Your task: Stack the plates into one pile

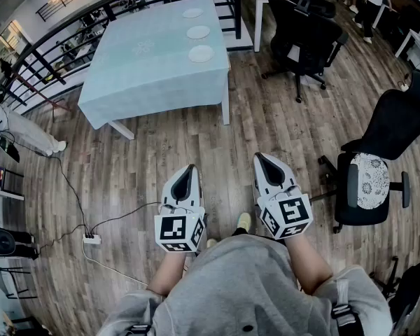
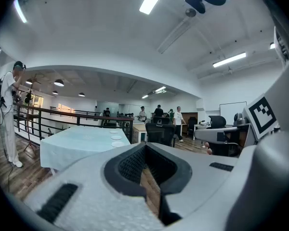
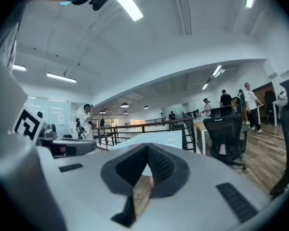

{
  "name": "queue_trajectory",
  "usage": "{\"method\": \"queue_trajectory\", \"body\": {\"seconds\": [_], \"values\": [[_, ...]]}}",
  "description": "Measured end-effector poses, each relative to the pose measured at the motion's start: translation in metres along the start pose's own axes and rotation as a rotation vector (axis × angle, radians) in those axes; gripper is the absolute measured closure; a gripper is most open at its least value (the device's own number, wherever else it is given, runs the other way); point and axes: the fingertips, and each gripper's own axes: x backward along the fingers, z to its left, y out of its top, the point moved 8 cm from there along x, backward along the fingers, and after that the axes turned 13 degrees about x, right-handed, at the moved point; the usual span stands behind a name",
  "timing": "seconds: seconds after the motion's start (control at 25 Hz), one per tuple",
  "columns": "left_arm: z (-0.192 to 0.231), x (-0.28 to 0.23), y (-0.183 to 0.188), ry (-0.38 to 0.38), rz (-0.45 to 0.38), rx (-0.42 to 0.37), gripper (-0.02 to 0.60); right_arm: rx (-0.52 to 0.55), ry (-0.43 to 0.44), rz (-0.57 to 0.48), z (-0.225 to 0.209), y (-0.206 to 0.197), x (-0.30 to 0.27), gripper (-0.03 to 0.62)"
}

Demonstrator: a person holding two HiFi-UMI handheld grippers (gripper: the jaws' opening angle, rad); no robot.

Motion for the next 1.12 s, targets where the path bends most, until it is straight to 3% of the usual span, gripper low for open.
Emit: {"method": "queue_trajectory", "body": {"seconds": [0.48, 0.8, 1.12], "values": [[-0.012, -0.048, 0.002, 0.049, -0.024, -0.023, 0.565, -0.016, -0.033, -0.024, -0.068, -0.013, -0.019, 0.569], [-0.012, -0.053, 0.001, 0.051, -0.03, -0.007, 0.565, -0.056, -0.001, -0.026, -0.069, -0.013, -0.032, 0.568], [-0.005, -0.071, 0.013, -0.002, -0.031, -0.024, 0.565, -0.032, 0.005, -0.032, -0.066, -0.006, -0.052, 0.569]]}}
